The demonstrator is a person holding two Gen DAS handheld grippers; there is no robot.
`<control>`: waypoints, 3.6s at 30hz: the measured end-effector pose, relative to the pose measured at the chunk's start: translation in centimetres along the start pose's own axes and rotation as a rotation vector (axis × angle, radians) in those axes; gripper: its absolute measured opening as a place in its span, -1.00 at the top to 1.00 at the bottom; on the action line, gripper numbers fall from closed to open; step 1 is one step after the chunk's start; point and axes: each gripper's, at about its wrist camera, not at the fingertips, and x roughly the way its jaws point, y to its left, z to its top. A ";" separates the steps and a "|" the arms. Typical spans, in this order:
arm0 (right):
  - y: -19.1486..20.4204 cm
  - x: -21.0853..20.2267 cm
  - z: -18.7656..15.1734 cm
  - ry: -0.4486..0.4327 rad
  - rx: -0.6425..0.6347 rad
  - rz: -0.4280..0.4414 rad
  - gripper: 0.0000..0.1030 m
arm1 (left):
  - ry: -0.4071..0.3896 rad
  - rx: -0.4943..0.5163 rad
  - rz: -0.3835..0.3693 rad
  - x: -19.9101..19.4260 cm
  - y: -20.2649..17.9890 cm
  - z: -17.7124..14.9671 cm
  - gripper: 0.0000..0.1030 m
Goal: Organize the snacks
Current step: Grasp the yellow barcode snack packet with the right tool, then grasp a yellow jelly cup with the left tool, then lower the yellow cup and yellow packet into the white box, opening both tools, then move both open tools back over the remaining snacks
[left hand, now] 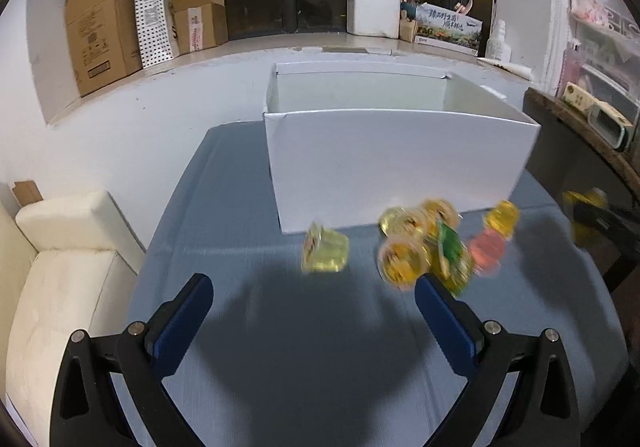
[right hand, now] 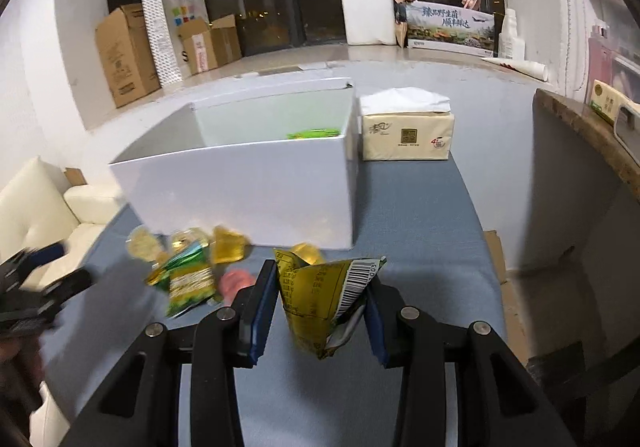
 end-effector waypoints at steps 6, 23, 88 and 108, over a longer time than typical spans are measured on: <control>1.4 -3.2 -1.7 -0.042 0.006 0.032 0.16 | 0.033 0.051 0.051 4.1 -0.3 1.3 -1.00; 3.4 -4.4 -2.6 -0.049 0.006 0.074 0.16 | 0.096 0.056 -0.021 6.0 -0.4 -0.2 0.31; 2.4 -0.4 3.2 -0.063 0.053 0.020 -1.00 | -0.114 0.005 -0.255 -5.7 -2.7 2.1 -1.00; 0.6 1.0 -1.9 0.046 0.152 -0.005 -1.00 | -0.076 -0.093 -0.264 -11.2 -2.5 -5.1 -1.00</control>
